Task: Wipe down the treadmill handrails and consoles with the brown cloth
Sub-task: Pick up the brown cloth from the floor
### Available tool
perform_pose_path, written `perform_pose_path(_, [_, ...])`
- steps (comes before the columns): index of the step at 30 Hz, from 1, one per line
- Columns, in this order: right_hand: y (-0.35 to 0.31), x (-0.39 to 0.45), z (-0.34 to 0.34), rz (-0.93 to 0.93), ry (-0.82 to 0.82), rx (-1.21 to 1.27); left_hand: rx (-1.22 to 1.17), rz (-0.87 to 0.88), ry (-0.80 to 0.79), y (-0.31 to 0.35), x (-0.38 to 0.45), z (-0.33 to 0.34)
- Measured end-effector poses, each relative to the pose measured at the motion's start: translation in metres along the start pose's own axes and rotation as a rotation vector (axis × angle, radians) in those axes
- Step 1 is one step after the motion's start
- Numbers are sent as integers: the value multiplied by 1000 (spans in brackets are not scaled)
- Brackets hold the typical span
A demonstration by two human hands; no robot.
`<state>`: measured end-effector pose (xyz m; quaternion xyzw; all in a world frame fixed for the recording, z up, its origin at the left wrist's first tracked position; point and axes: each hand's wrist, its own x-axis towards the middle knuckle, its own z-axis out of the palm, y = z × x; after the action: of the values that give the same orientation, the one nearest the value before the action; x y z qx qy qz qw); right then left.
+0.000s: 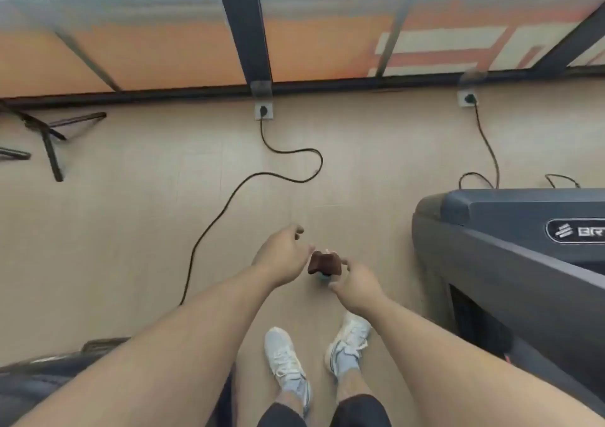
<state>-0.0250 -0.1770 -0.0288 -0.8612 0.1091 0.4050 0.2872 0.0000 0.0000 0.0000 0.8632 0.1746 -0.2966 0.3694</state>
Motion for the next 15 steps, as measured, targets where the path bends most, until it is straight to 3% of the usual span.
perform_pose_path(7, [72,207,80,38,-121,3,-48,-165,-17,-79,149,109])
perform_pose_path(15, [128,320,144,163,-130,-74,-106,-219,-59,-148,205,197])
